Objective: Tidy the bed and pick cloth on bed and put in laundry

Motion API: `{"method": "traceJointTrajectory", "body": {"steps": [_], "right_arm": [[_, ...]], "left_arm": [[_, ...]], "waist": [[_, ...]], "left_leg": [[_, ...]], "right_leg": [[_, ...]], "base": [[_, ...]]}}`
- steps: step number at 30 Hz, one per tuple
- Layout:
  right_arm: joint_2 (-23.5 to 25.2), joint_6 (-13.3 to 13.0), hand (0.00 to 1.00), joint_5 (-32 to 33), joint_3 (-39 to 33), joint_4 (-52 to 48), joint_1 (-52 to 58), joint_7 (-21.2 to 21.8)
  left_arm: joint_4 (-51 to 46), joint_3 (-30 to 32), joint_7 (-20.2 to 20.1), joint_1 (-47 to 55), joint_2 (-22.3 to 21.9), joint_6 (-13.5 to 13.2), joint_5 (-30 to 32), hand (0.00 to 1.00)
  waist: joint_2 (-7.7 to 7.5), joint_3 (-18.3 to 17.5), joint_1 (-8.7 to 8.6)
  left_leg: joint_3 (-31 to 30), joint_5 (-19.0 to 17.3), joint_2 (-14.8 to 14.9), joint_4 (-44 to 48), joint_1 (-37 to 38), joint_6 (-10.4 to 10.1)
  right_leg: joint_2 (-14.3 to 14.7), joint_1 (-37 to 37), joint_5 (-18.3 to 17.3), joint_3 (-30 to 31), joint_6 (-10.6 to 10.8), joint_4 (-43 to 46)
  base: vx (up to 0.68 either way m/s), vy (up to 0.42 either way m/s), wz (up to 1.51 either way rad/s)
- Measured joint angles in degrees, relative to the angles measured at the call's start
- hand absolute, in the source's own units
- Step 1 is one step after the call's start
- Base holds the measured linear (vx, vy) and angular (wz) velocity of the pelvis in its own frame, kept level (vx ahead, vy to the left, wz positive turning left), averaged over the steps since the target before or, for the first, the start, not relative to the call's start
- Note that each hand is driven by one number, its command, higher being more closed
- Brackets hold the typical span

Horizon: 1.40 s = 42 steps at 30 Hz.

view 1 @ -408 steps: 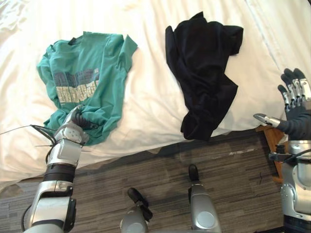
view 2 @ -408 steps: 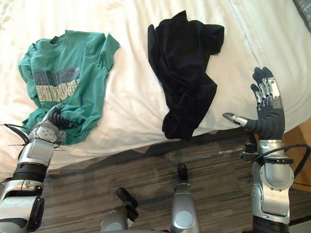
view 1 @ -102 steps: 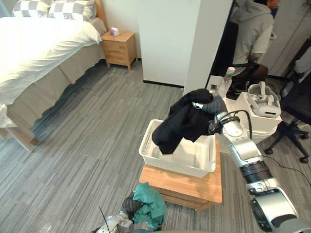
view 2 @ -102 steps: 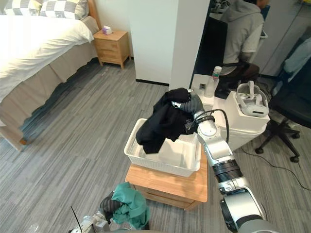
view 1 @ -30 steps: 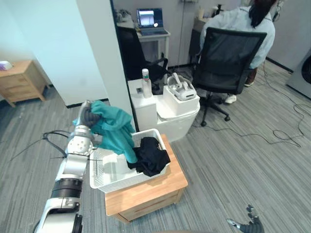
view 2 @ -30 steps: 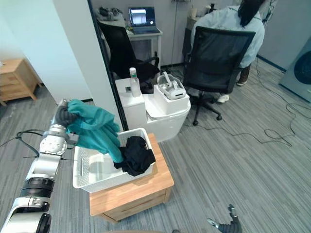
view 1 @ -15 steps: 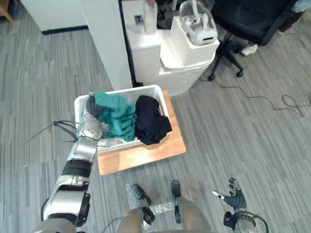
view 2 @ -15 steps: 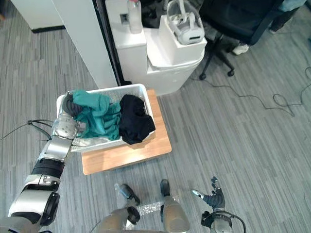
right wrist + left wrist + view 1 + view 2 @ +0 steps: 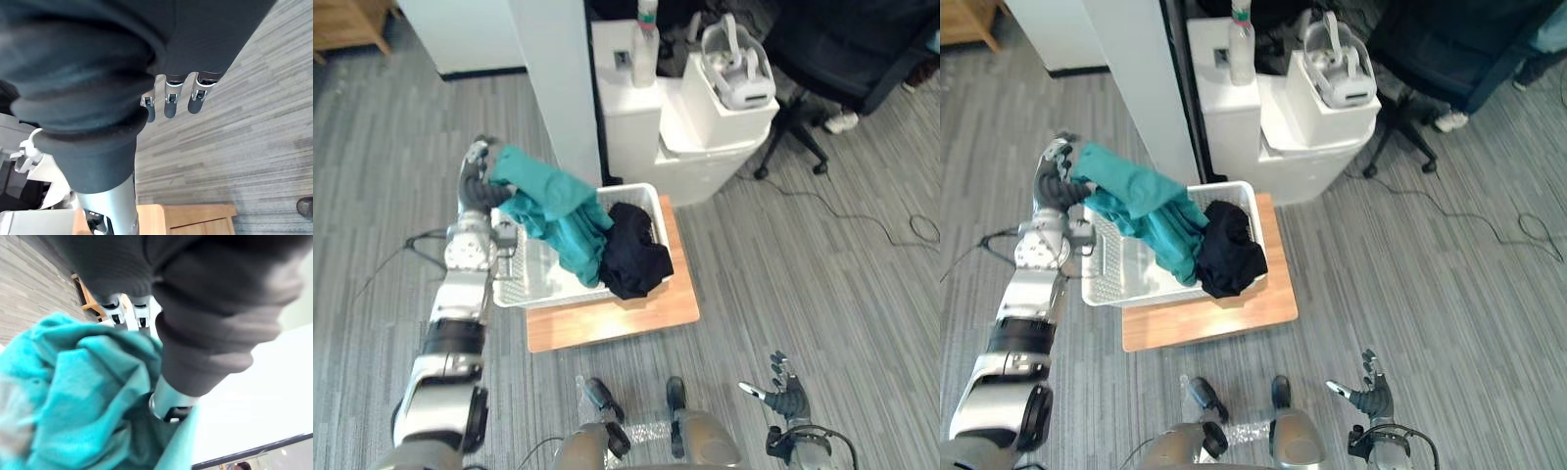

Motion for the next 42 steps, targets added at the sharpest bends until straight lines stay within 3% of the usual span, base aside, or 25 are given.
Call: {"method": "traceJointTrajectory", "body": {"steps": [2,5,8,13,20,25,27,31,35,37,38,42], "right_arm": [[0.21,1.24,0.0,-1.59,0.11,1.59,0.18,0.07],[1.51,3.03,0.0,-3.44,0.6,3.6,1.25,0.26],[1.72,4.84,0.0,-4.06,2.73,5.3,0.83,1.41],[2.31,5.8,0.0,-5.06,4.02,8.98,0.77,1.5],[2.42,5.81,0.0,-2.6,3.96,12.19,-0.39,2.64],[3.01,5.29,0.0,-0.94,3.73,14.22,-2.03,2.09],[3.67,4.82,0.0,-0.55,3.72,14.36,-2.37,1.12],[4.57,3.92,0.0,0.05,3.53,14.9,-4.54,0.82],[4.72,1.87,0.0,1.65,1.84,17.73,-7.09,-0.39],[4.93,0.79,0.0,2.07,0.64,18.9,-7.24,-2.53],[6.87,-1.84,0.0,6.91,-5.0,22.71,-9.52,-4.64],[6.88,-1.84,0.0,6.91,-5.01,22.71,-9.51,-4.64]], "left_arm": [[-0.11,0.71,-3.15,4.55,-1.77,0.35,-1.65,0.0],[-0.43,0.54,-8.31,11.25,-3.33,1.85,-2.88,0.0],[-0.45,0.23,-10.3,15.15,-3.94,3.06,-1.1,0.0],[-0.45,-1.24,-8.86,17.36,-4.11,3.91,0.35,0.0],[-2.96,-1.43,-8.38,19.98,-4.87,3.04,-4.98,0.0],[-3.84,-2.06,-8.38,27.26,-12.66,4.81,-7.36,0.0],[-3.28,-2.68,-8.36,29.78,-14.85,6.09,-7.77,0.0],[2.39,-4.13,-7.81,33.77,-17.45,7.49,-7.71,0.0],[9.79,-4.17,-6.16,35.35,-19.32,6.85,-7.23,0.0],[12.97,-4.03,-4.26,35.41,-19.96,5.31,-5.42,0.0],[24.36,-1.94,-1.77,35.17,-23.15,0.53,-2.13,0.0],[24.36,-1.94,-1.77,35.17,-23.18,0.53,-2.13,0.0]], "waist": [[0.96,-1.37,0.13],[1.22,-4.9,0.09],[0.81,-6.24,0.18],[0.49,-8.0,0.17],[-0.18,-8.94,0.03],[-0.37,-9.23,0.67],[-0.35,-9.2,1.6],[-0.42,-9.26,1.79],[-0.45,-9.28,2.48],[-0.58,-9.29,3.32],[0.12,-9.26,3.38],[0.13,-9.26,3.43]], "left_leg": [[-0.68,0.22,-0.26,0.0,1.78,0.25],[-2.02,0.18,-0.59,-0.02,3.83,0.21],[-2.25,0.22,-0.57,-0.04,5.38,0.16],[-2.68,0.0,-0.59,-0.06,5.61,-0.16],[-2.76,-0.07,-0.71,-0.06,5.44,-0.08],[-2.79,-0.07,-0.82,-0.06,5.82,0.14],[-2.87,-0.05,-0.78,-0.06,6.5,0.14],[-3.35,-0.24,-0.75,-0.06,7.59,-0.13],[-3.46,-0.44,-0.7,-0.06,7.49,-0.41],[-3.56,-0.46,-0.71,-0.06,7.46,-0.42],[-3.09,-1.17,-0.65,-0.06,8.16,-1.41],[-3.13,-1.14,-0.65,-0.06,8.16,-1.36]], "right_leg": [[-0.31,2.22,-0.74,-0.81,0.3,-0.12],[-0.66,4.98,-2.2,-2.11,0.5,-0.18],[-0.6,7.04,-2.39,-2.44,0.46,-1.11],[-0.65,7.43,-2.37,-3.46,0.53,-1.98],[-0.79,7.42,-2.22,-3.54,0.71,-2.37],[-0.88,8.51,-1.86,-3.82,1.27,-2.71],[-0.85,9.24,-1.93,-3.81,1.18,-2.89],[-0.85,10.2,-2.44,-4.39,1.06,-2.95],[-0.84,10.33,-2.69,-4.97,1.06,-2.94],[-0.87,10.29,-3.02,-5.13,1.28,-2.93],[-0.88,11.25,-3.47,-5.35,1.41,-3.75],[-0.88,11.29,-3.47,-5.37,1.41,-3.73]], "base": [[0.07,-0.036,0.19],[0.06,-0.038,0.2],[0.02,-0.021,0.06],[-0.06,-0.001,0.05],[-0.01,0.008,0.0],[0.07,0.018,0.01],[0.06,-0.004,-0.02],[0.02,-0.009,0.06],[-0.01,-0.006,0.06],[0.0,0.0,0.0],[0.0,0.0,0.0],[0.0,0.0,0.0]]}}
